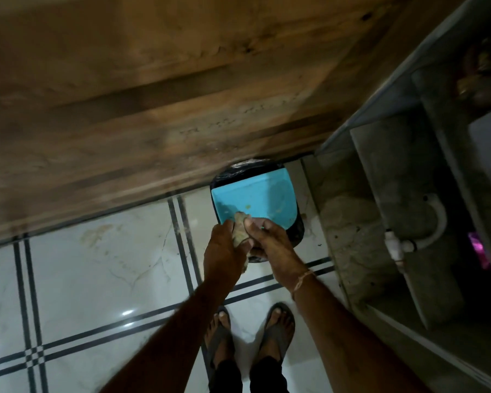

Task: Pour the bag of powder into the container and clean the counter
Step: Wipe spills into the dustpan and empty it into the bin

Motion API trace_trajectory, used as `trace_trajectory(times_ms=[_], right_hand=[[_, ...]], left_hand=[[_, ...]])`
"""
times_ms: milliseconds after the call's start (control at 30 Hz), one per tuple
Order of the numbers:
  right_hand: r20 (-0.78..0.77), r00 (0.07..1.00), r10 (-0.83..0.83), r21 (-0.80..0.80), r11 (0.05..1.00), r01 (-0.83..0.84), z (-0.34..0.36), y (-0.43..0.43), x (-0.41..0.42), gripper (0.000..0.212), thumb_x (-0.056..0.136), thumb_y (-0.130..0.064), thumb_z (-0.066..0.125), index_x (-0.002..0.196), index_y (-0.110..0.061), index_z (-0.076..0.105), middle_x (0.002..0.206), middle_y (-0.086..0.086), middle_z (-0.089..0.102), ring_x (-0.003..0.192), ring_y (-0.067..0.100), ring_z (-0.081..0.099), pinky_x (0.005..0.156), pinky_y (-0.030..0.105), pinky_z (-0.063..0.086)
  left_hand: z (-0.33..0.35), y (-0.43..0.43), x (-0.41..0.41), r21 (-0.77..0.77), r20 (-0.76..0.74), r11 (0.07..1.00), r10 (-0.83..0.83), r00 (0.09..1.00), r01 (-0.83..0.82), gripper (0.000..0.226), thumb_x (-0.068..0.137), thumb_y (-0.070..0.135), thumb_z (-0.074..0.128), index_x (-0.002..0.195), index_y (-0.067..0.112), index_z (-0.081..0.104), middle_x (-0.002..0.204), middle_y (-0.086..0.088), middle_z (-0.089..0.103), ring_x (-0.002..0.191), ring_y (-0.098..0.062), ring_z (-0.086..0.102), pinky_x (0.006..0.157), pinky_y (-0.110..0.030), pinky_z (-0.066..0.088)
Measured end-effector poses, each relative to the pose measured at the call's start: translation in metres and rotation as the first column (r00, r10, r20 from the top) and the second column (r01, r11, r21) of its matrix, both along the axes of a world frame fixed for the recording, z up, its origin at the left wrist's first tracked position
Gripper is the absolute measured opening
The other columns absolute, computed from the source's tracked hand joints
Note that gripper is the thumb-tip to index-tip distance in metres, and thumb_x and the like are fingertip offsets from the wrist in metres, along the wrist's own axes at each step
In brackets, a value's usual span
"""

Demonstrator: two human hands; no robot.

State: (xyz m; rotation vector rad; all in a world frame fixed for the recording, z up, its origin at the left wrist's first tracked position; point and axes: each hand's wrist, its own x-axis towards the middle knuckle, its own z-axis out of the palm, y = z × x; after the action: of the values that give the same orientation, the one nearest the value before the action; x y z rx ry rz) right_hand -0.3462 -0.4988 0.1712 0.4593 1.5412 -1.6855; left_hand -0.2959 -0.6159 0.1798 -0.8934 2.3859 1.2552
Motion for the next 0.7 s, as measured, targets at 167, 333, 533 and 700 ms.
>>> trace_trajectory(times_ms=[167,333,533,700], right_hand=[[0.035,0.998,-0.053,-0.012,0.999,0.053,0.028,0.013,0.001,0.046,0.093,-0.033,0.075,0.128,-0.004,0.066,0.119,0.011,0.078,0.108,0.029,0.076,0.087,0.043,0.064],[0.045,0.984,-0.17,-0.119,0.977,0.174,0.09,0.033,0.011,0.036,0.103,-0.025,0.062,0.13,-0.001,0.061,0.126,0.019,0.073,0.114,0.03,0.073,0.084,0.035,0.062],[0.019,0.959,-0.284,-0.215,0.935,0.281,0.214,0.056,0.024,0.028,0.107,-0.019,0.054,0.129,-0.005,0.061,0.12,0.015,0.075,0.107,0.026,0.074,0.081,0.033,0.062],[-0.145,0.946,-0.289,-0.155,0.951,0.267,0.324,0.085,0.034,0.032,0.108,-0.019,0.054,0.133,-0.001,0.061,0.118,0.017,0.075,0.108,0.029,0.074,0.077,0.03,0.064]], left_hand=[[0.032,0.005,-0.002,0.009,-0.042,0.997,-0.075,0.996,0.076,0.043,0.087,0.027,0.077,0.122,0.016,0.054,0.113,-0.001,0.052,0.094,-0.017,0.059,0.074,-0.025,0.056],[0.096,0.01,0.0,0.287,-0.033,0.957,0.061,0.998,-0.049,0.054,0.085,0.035,0.079,0.126,0.018,0.05,0.119,-0.001,0.054,0.096,-0.008,0.062,0.058,-0.01,0.051],[0.23,0.027,0.009,0.692,0.272,0.643,0.189,0.943,-0.328,0.041,0.095,0.053,0.061,0.125,0.025,0.064,0.119,-0.005,0.074,0.107,-0.021,0.07,0.081,-0.036,0.055],[0.344,0.048,0.006,0.758,0.109,0.607,0.243,0.964,-0.239,0.029,0.099,0.021,0.06,0.125,0.012,0.067,0.107,-0.005,0.079,0.09,-0.015,0.076,0.063,-0.026,0.059]])
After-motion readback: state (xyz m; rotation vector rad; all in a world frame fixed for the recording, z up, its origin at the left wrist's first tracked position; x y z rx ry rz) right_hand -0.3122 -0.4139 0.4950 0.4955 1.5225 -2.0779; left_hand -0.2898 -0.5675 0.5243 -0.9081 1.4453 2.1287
